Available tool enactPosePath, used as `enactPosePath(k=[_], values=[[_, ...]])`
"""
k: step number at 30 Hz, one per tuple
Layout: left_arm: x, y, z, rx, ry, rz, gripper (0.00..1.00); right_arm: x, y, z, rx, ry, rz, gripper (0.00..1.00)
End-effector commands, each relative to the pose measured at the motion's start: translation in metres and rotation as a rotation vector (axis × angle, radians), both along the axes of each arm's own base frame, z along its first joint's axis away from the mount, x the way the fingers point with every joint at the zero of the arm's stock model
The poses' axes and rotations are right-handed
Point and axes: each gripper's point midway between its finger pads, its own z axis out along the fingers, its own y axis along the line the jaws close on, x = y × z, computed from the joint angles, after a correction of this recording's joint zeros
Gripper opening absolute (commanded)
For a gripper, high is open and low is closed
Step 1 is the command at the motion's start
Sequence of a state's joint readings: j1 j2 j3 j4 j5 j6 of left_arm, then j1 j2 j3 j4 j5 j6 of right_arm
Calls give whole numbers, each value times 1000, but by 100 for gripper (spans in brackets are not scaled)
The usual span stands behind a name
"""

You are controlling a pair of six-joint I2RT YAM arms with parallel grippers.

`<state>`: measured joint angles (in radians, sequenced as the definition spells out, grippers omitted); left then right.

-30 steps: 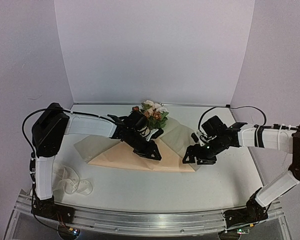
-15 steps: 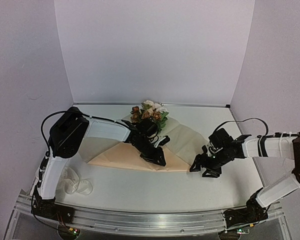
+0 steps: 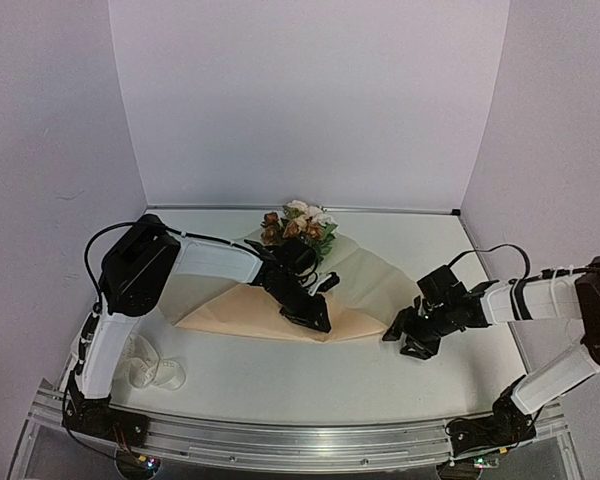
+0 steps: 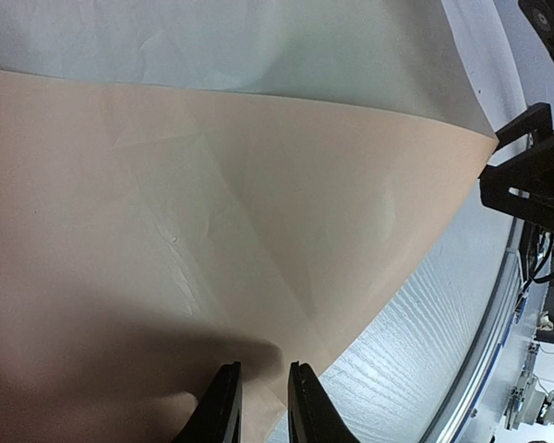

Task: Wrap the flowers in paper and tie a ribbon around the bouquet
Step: Fold the two-thirds-folded wrapping paper at the center of the board.

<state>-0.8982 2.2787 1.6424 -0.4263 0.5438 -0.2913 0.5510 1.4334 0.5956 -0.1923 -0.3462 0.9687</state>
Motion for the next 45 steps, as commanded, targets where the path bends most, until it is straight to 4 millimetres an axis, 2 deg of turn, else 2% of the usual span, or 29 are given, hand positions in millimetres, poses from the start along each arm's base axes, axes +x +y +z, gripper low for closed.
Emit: enactPosePath(k=[1,4,9,15,25,28,32,35,40,45], values=[[1,5,-7,27,-8,7,20,31,6,5,53,-97,-126,59],[1,5,-7,25,-6,5,20,40,10,6,81,-149,-146,59],[0,5,-7,27,-5,2,19,43,13,2,82,-195,-155,61],[-1,5,-10,31,2,0,19,44,18,12,101,-292,-153,61],[-2,6,-11,32,10,2,19,29,13,16,88,-403,-129,72],[-2,5,-11,32,12,4,19,33,17,19,102,-415,-126,76],[-2,5,-11,32,13,6,19,43,29,26,134,-424,-119,76],[-2,6,-11,33,13,6,18,46,33,22,142,-407,-132,70],[-2,6,-10,31,13,7,18,45,29,14,149,-401,-167,50],[-2,6,-10,32,14,9,18,42,26,14,147,-404,-167,38]])
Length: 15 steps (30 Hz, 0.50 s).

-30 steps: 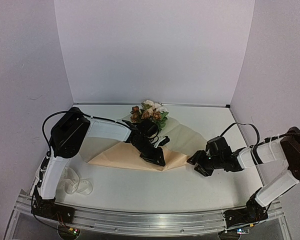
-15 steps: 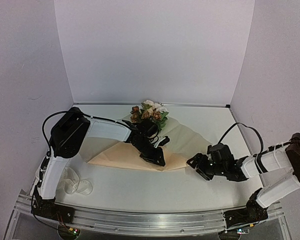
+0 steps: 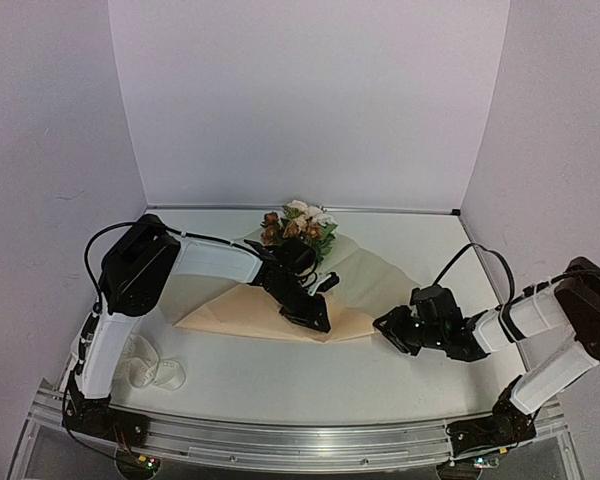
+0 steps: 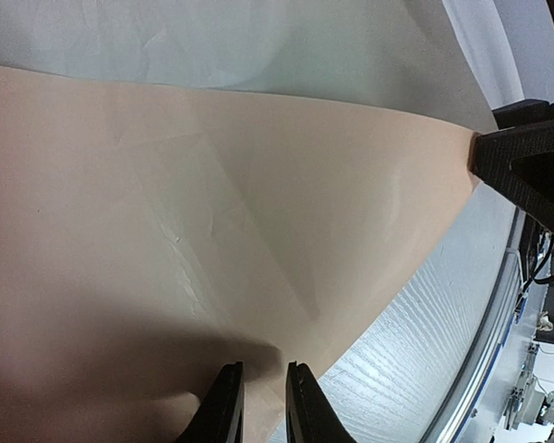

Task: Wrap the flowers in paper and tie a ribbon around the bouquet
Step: Fold the two-thirds-folded wrapping paper at the center of the board.

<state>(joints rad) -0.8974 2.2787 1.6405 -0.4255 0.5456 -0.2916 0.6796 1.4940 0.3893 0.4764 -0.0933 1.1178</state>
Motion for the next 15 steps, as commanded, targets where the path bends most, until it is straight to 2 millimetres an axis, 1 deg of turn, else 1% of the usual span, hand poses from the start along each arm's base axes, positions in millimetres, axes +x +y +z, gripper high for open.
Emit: enactPosePath(k=[1,5,8,11,12,15], values=[[-2,6,-9,31,12,8,18,3,-1,5,13,-35,-18,35],[-1,4,-8,27,12,11,18,3,0,6,19,-32,-15,21],[0,3,-5,21,10,12,18,1,-4,6,11,-37,-24,10],[-1,1,0,7,13,5,19,2,-7,12,0,-66,-28,2],[-1,0,2,1,14,2,19,2,-9,14,-9,-76,-29,0],[-2,-4,7,-12,14,-8,19,0,-18,23,-65,-104,-15,0]])
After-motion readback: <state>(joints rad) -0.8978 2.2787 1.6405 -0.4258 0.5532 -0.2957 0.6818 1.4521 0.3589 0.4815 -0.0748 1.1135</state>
